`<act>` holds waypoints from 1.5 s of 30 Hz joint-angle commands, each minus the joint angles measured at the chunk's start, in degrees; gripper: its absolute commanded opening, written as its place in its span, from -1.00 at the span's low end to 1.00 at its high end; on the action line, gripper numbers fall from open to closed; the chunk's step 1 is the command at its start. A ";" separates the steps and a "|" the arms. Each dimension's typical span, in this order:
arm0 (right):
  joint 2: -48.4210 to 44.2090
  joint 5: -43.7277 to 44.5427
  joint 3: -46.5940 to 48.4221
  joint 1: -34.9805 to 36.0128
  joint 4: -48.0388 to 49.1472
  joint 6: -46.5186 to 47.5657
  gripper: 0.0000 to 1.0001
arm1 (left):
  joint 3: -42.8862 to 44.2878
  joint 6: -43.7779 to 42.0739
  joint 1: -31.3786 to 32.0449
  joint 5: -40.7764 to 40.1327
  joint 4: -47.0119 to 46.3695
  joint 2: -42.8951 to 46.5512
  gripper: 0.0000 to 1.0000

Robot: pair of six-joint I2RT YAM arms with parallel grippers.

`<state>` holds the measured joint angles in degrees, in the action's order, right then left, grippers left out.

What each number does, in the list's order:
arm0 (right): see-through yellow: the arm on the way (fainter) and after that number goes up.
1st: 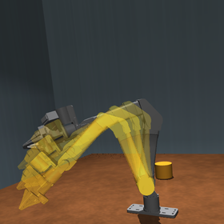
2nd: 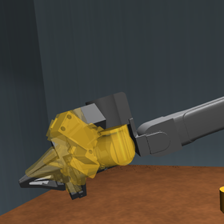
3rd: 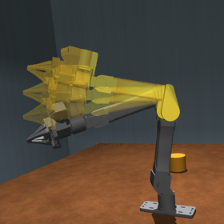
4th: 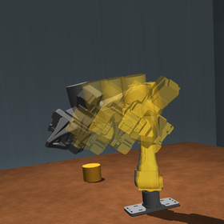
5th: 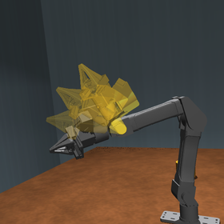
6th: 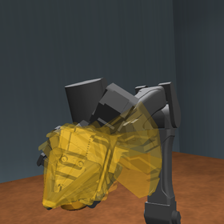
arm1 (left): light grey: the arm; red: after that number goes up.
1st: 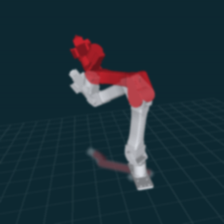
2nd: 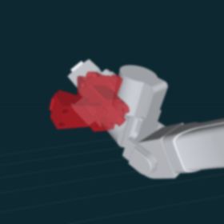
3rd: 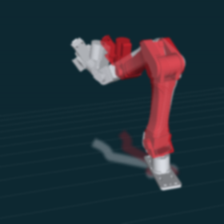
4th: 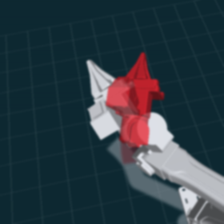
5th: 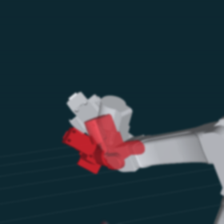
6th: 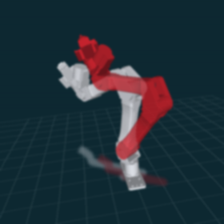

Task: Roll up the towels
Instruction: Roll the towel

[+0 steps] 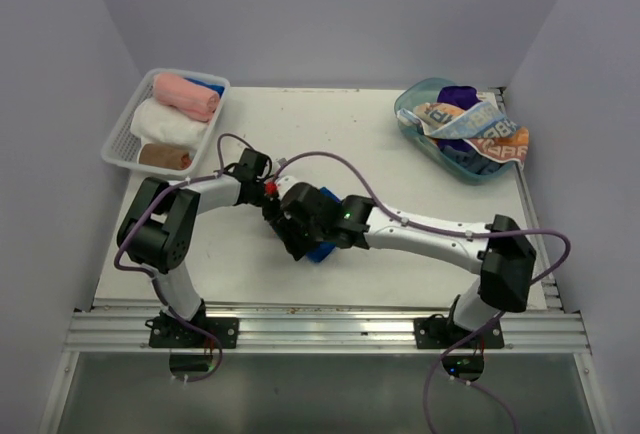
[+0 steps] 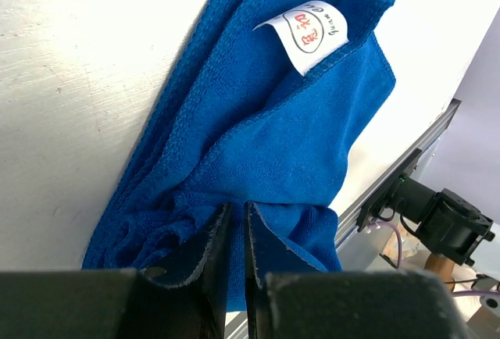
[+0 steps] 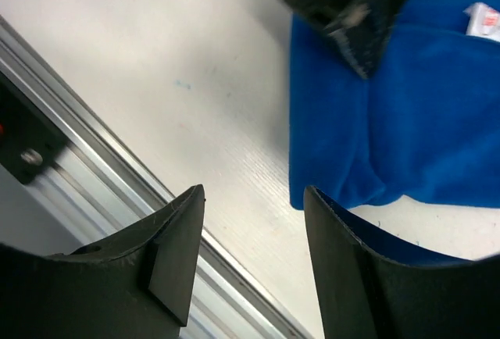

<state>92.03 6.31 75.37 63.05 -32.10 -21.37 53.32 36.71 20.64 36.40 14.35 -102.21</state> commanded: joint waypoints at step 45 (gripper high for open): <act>6.41 -11.37 -15.78 -3.27 18.02 -0.68 -1.00 | 2.15 -6.30 -8.34 0.69 14.13 16.16 0.06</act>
<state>99.83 6.26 61.19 61.30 -16.23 -16.86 56.80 31.73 12.38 36.42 26.96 -89.27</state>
